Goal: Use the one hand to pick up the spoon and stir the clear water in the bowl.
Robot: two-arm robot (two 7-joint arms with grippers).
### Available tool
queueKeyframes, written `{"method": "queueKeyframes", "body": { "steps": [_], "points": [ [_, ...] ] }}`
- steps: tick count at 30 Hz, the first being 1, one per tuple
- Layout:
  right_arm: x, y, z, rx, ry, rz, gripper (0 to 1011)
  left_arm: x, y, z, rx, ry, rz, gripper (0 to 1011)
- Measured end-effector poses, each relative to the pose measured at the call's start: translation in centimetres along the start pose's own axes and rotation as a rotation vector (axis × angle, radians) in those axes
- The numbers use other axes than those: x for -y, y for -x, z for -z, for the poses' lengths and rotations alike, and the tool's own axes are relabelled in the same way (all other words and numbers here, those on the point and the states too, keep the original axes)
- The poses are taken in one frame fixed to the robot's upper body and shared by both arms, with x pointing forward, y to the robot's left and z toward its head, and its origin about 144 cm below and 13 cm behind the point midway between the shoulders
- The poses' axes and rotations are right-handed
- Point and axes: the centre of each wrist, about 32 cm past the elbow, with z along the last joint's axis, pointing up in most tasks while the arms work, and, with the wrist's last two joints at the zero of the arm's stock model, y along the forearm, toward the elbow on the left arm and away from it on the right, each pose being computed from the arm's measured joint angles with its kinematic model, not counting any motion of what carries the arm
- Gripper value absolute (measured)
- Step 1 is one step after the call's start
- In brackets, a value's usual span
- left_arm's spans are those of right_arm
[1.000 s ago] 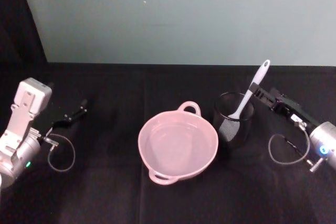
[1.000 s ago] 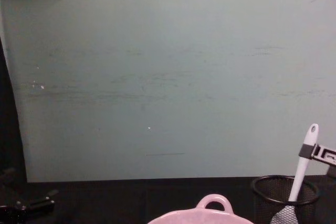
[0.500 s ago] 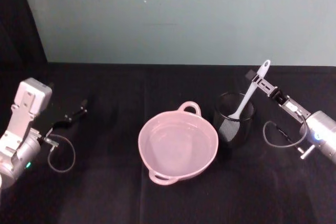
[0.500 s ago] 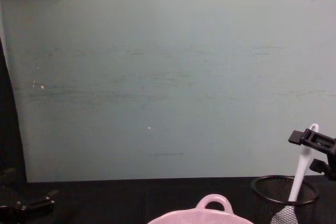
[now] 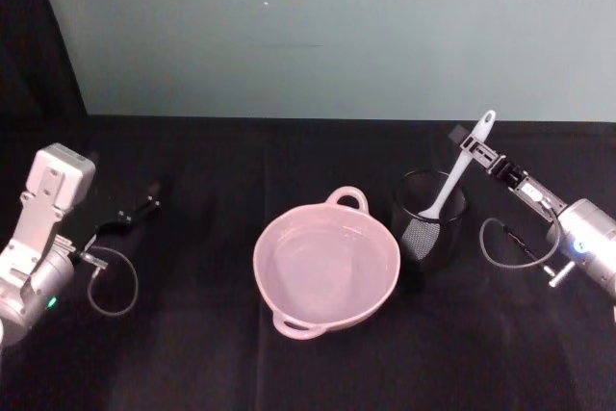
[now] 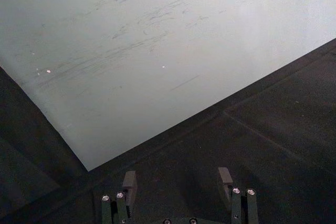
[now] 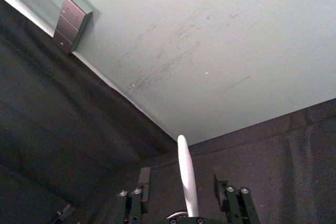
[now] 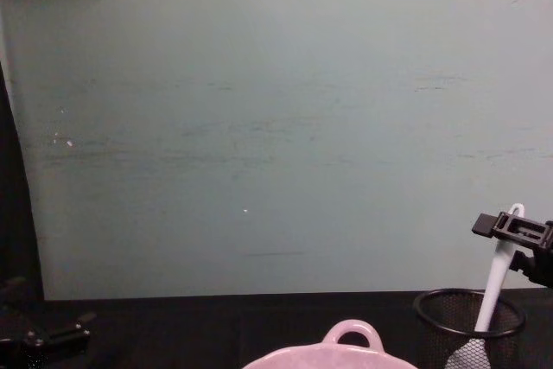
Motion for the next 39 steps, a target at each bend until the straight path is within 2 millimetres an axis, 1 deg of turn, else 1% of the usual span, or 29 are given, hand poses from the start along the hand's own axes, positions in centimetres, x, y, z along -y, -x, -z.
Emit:
{"method": "queueKeyframes", "body": {
  "steps": [2,3,4,8,9,10,11,12,13,14,16,17,21,23,26,29,30,33,36,37,39],
  "points": [
    [0.0,0.0,0.0,0.000,0.000,0.003,739,0.0,0.0,0.0,0.000,0.000,0.000,1005],
    [0.0,0.0,0.0,0.001,0.000,0.005,682,0.0,0.0,0.0,0.000,0.000,0.000,1005],
    [0.0,0.0,0.0,0.002,0.000,0.006,663,0.0,0.0,0.0,0.000,0.000,0.000,1005],
    [0.0,0.0,0.1,0.009,0.001,0.012,521,0.0,0.0,0.0,0.000,0.000,0.000,1005],
    [0.0,0.0,0.1,0.012,0.001,0.014,507,0.0,0.0,0.0,0.000,0.000,0.000,1005],
    [0.0,0.0,0.1,0.014,0.001,0.016,459,0.0,0.0,0.0,0.000,0.000,0.000,1005],
    [0.0,0.0,0.1,0.019,0.001,0.018,448,0.0,0.0,0.0,0.000,0.000,0.000,1005],
    [0.0,0.0,0.1,0.022,0.001,0.018,398,0.0,0.0,0.0,0.000,0.000,0.000,1005],
    [0.1,0.0,0.0,0.026,0.001,0.018,381,0.0,0.0,0.0,0.000,0.000,0.000,1005],
    [0.1,0.1,0.0,0.030,0.001,0.018,338,0.0,0.0,0.0,0.000,0.000,0.000,1005],
    [0.2,0.2,0.0,0.053,0.000,0.019,277,0.0,0.0,0.0,0.000,0.000,0.000,1005],
    [0.3,0.3,-0.1,0.083,-0.001,0.020,218,0.0,0.0,0.0,0.000,0.000,0.000,1005],
    [0.3,1.0,-0.6,0.195,-0.010,0.019,122,0.0,0.0,0.0,0.000,0.000,0.000,1005],
    [0.3,1.3,-0.8,0.241,-0.012,0.014,112,0.0,0.0,0.0,0.000,0.000,0.000,1005],
    [0.3,2.3,-1.4,0.363,-0.015,0.002,112,0.0,0.0,0.0,0.000,0.000,0.000,1005],
    [0.2,3.1,-1.8,0.450,-0.015,-0.010,113,0.0,0.0,0.0,0.000,0.000,0.000,1005],
    [0.2,3.1,-1.8,0.450,-0.015,-0.010,112,0.0,0.0,0.0,0.000,0.000,0.000,1005],
    [0.0,4.3,-2.5,0.545,-0.012,-0.035,113,0.0,0.0,0.0,0.000,0.000,0.000,1005],
    [-0.1,5.3,-3.1,0.599,-0.013,-0.056,112,0.0,0.0,0.0,0.000,0.000,0.000,1005],
    [-0.1,5.3,-3.1,0.599,-0.013,-0.056,112,0.0,0.0,0.0,0.000,0.000,0.000,1005],
    [-0.1,6.1,-3.7,0.632,-0.016,-0.076,112,0.0,0.0,0.0,0.000,0.000,0.000,1005]
  ]
}}
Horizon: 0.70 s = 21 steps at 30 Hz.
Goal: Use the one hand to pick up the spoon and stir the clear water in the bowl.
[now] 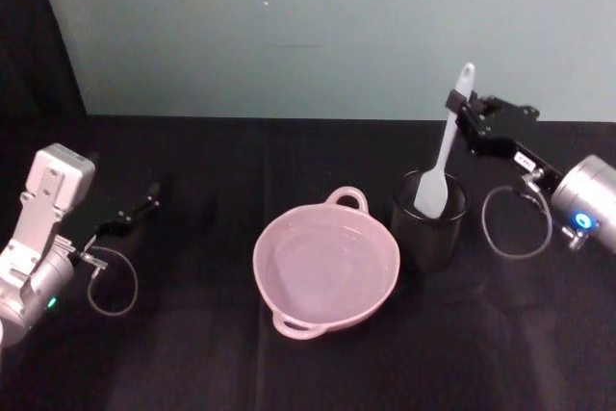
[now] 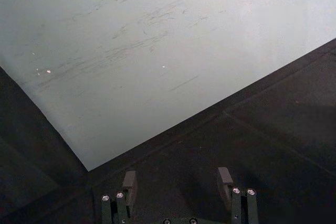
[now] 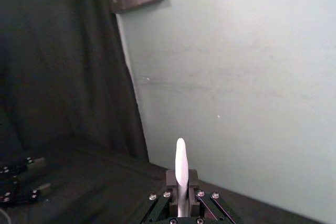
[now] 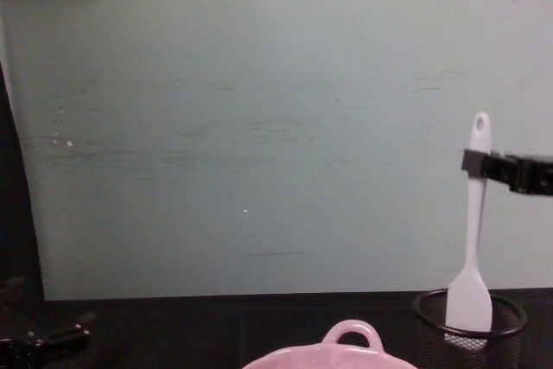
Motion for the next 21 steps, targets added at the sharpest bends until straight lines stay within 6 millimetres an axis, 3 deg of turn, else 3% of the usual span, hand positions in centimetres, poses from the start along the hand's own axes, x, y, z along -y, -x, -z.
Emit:
{"method": "queueKeyframes", "body": {
  "steps": [9,21],
  "points": [
    [-0.1,1.0,-3.7,0.090,-0.012,-0.053,112,0.0,0.0,0.0,0.000,0.000,0.000,1005],
    [-0.1,1.3,-5.3,0.117,-0.024,-0.070,112,0.0,0.0,0.0,0.000,0.000,0.000,1005]
  ]
}}
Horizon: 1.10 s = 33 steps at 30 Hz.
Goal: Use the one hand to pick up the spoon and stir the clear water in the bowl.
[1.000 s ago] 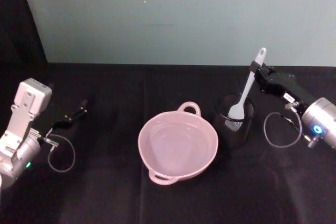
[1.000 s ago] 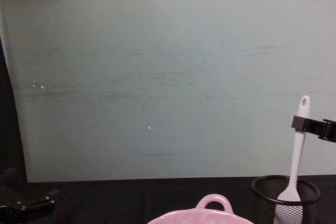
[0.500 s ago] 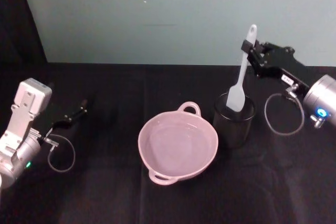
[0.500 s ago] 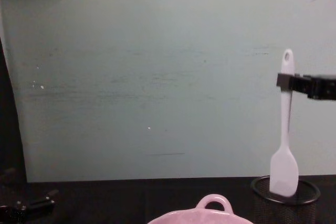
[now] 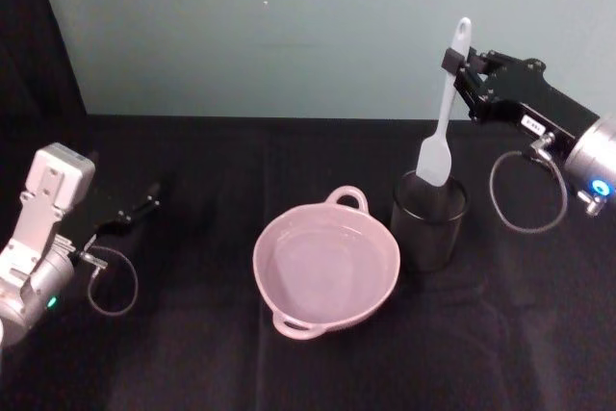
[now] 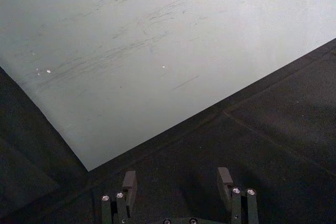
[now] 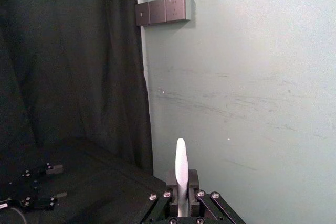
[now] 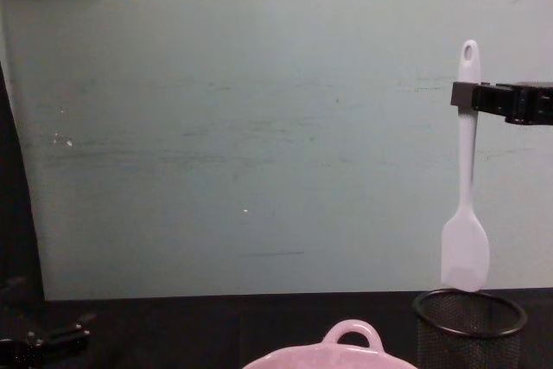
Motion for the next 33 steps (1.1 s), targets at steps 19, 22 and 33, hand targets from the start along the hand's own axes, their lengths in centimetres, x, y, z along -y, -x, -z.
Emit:
{"method": "queueKeyframes", "body": {
  "steps": [19,22,33],
  "points": [
    [0.0,0.0,0.2,-0.002,0.002,0.001,112,0.0,0.0,0.0,0.000,0.000,0.000,1005],
    [0.0,0.0,0.2,-0.002,0.002,0.001,112,0.0,0.0,0.0,0.000,0.000,0.000,1005],
    [-0.9,1.5,0.6,-0.011,-0.016,-0.046,112,0.0,0.0,0.0,0.000,0.000,0.000,1005]
  ]
}}
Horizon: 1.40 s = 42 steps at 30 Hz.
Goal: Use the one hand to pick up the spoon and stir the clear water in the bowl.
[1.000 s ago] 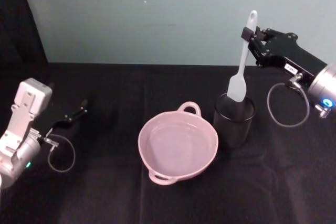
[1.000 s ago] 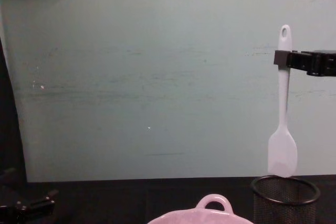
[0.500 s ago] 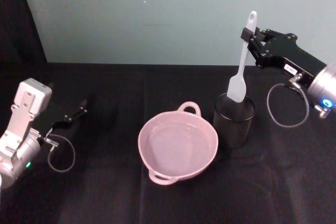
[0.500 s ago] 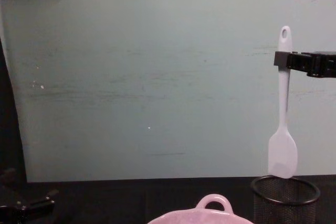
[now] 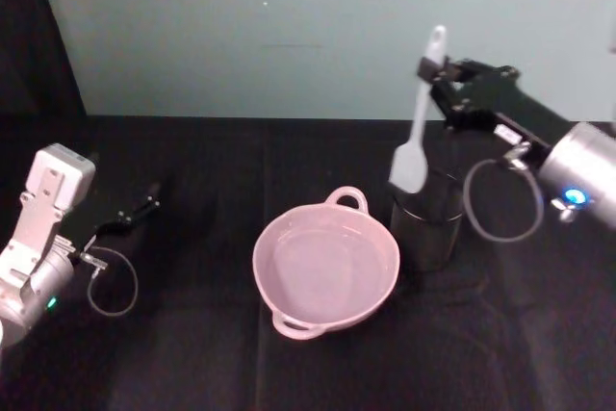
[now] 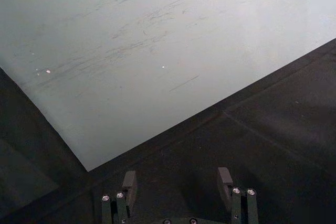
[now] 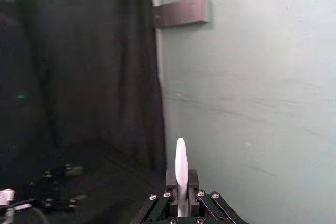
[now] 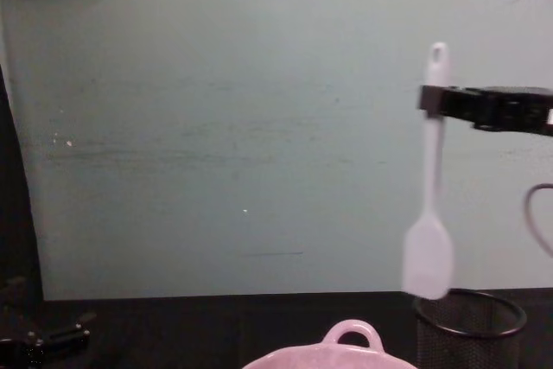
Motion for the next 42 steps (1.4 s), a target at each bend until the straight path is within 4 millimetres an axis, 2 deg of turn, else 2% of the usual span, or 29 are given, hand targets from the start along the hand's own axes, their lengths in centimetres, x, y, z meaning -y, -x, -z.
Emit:
{"method": "queueKeyframes", "body": {
  "steps": [8,14,25,32,39,42],
  "points": [
    [-3.1,2.8,1.5,0.001,-0.004,-0.123,112,0.0,0.0,0.0,0.000,0.000,0.000,1005],
    [-4.8,4.7,4.0,0.016,0.015,-0.203,112,0.0,0.0,0.0,0.000,0.000,0.000,1005],
    [-4.0,6.6,7.5,0.013,0.024,-0.230,112,0.0,0.0,0.0,0.000,0.000,0.000,1005],
    [-3.5,7.2,8.3,-0.003,0.010,-0.228,112,0.0,0.0,0.0,0.000,0.000,0.000,1005],
    [-4.1,7.2,8.9,-0.020,0.009,-0.232,112,0.0,0.0,0.0,0.000,0.000,0.000,1005],
    [-5.1,6.7,9.5,-0.043,0.017,-0.229,112,0.0,0.0,0.0,0.000,0.000,0.000,1005]
  ]
}}
